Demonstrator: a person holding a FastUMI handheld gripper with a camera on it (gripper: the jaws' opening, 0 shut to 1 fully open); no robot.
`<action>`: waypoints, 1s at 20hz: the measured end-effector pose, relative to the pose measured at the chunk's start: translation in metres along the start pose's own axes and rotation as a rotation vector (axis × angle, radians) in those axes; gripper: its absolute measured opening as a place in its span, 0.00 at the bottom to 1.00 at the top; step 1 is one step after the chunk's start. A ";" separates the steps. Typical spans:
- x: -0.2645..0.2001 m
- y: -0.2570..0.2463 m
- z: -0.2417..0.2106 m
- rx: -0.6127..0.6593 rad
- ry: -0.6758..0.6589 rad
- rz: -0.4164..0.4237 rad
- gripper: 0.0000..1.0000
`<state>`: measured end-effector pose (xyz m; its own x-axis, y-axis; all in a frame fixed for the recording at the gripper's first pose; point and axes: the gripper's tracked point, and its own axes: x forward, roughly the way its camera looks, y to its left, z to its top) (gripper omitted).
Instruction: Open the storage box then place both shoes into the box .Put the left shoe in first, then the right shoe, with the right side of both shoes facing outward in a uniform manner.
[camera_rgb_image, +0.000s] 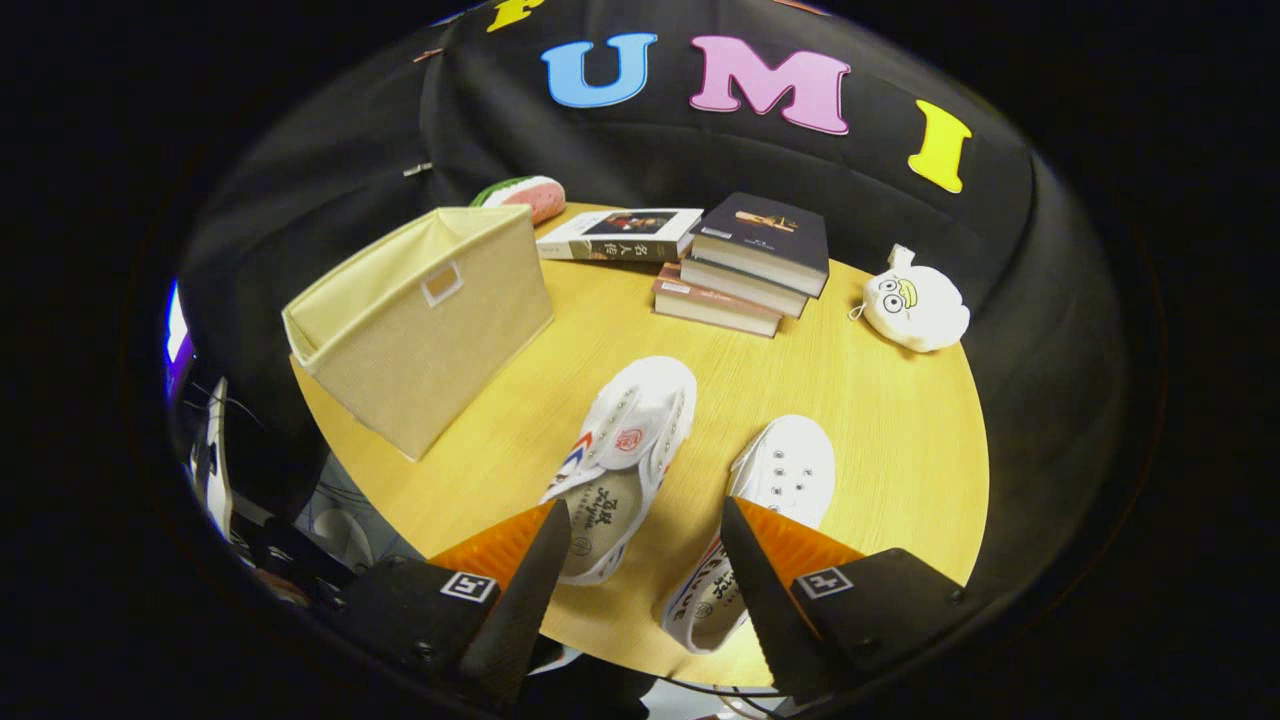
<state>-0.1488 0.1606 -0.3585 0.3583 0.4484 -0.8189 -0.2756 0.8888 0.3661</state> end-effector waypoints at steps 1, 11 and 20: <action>0.010 -0.002 -0.004 -0.007 0.023 -0.009 0.91; 0.084 -0.025 0.018 0.196 -0.024 -0.126 0.74; 0.091 -0.009 0.020 0.446 0.063 -0.066 0.08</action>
<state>-0.0958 0.1952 -0.4278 0.3031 0.3954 -0.8671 0.1620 0.8752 0.4558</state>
